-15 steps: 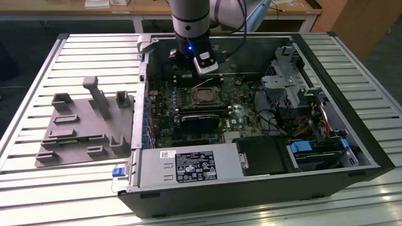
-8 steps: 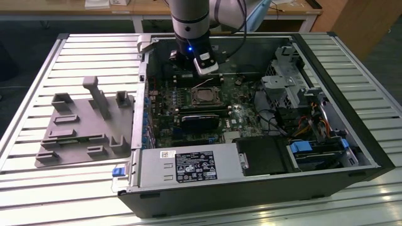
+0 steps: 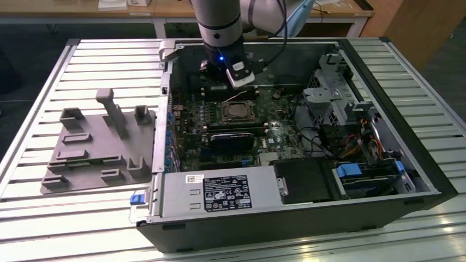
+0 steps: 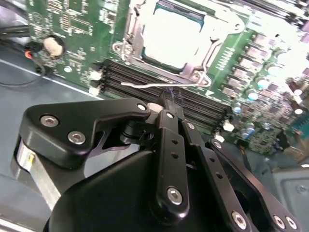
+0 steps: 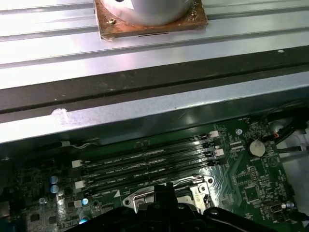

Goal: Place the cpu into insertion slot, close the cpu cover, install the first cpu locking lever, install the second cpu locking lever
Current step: 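Install the first cpu locking lever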

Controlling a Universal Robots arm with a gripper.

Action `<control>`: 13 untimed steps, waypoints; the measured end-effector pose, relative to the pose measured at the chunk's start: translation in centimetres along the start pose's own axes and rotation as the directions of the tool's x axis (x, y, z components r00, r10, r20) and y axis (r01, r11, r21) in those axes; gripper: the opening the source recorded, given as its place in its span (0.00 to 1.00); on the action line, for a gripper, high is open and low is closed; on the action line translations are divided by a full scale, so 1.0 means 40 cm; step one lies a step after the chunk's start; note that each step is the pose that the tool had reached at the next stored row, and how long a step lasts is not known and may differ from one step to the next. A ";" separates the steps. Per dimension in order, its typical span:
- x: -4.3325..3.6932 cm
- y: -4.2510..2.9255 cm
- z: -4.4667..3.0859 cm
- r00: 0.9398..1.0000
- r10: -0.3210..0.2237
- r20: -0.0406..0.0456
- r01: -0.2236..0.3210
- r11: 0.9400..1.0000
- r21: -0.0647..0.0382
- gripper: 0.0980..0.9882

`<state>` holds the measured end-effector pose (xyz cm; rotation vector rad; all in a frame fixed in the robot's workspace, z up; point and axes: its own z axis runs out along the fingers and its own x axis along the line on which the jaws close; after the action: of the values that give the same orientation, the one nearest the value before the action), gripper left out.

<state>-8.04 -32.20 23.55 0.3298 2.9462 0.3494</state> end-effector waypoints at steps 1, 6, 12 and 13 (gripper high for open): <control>0.000 0.000 0.001 1.000 -0.002 0.009 0.002 1.000 -0.002 0.01; 0.001 -0.001 0.006 0.999 -0.010 0.046 0.011 1.000 -0.011 0.01; 0.001 -0.004 0.015 0.998 0.011 0.059 -0.010 1.000 -0.009 0.01; 0.001 -0.004 0.017 0.998 0.021 0.061 -0.021 1.000 -0.008 0.01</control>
<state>-8.01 -32.20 22.86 0.3645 2.8826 0.3464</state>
